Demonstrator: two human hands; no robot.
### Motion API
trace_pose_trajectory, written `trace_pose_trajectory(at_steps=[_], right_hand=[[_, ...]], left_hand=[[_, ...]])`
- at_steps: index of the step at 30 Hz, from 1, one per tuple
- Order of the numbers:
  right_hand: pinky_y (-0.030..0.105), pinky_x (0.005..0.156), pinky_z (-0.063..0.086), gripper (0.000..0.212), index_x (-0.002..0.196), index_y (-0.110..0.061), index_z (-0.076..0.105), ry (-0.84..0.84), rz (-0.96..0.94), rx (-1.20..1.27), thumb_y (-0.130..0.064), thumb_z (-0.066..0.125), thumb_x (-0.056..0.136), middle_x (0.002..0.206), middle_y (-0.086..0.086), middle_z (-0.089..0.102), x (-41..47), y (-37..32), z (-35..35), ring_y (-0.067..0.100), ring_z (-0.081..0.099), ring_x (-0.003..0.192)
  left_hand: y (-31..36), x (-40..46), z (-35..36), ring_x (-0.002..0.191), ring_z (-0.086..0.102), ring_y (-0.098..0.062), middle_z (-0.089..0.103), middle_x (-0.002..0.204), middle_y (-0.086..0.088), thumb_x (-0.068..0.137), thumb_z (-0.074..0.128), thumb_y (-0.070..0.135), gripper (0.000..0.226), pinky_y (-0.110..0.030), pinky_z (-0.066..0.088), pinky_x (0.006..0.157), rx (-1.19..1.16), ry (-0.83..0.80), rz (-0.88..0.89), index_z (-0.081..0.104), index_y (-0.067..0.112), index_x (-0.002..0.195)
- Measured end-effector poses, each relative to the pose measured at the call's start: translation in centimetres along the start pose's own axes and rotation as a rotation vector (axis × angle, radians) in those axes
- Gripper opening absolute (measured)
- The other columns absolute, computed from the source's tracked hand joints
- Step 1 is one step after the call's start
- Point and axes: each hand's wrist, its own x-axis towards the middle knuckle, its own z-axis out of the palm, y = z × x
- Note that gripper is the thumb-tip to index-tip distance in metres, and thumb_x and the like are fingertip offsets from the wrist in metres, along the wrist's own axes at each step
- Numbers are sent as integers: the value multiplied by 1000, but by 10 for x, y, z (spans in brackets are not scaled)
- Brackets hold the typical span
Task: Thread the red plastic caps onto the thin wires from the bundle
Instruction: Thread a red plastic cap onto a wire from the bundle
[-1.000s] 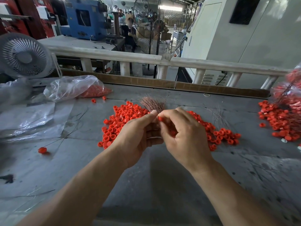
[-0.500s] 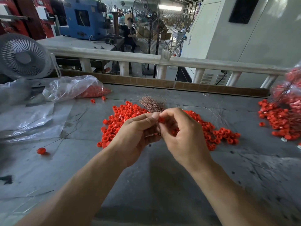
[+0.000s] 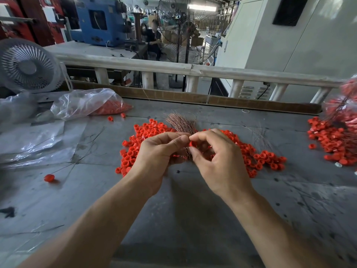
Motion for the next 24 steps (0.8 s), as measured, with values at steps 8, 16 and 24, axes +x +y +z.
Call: trace_pose_trajectory(at_steps=[8,16,24], right_hand=[[33,84,56,12,98,-21,74,158,289,-318,-16,75,88,93,-6,71,13,42,-35,16,66,88],[45,92,53,18,102,-23,77,88,739,-703,-22,69,85,115,13,72,14,85,-82,39,64,109],[42,95,47,25,106,-27,77,-7,878,-748,-21,69,83,122,10,71,14,91,-91,38,61,116]], left_hand=[[-1,-1,0,67,63,-13,75,85,-5,97,67,15,13,-23,52,57,98,7,-15,78,9,98],[-3,-2,2,65,64,-12,75,81,-5,99,64,11,13,-24,53,56,202,-14,14,77,9,96],[-8,3,-3,63,64,-7,77,81,-3,99,66,15,13,-19,48,51,422,39,113,77,17,93]])
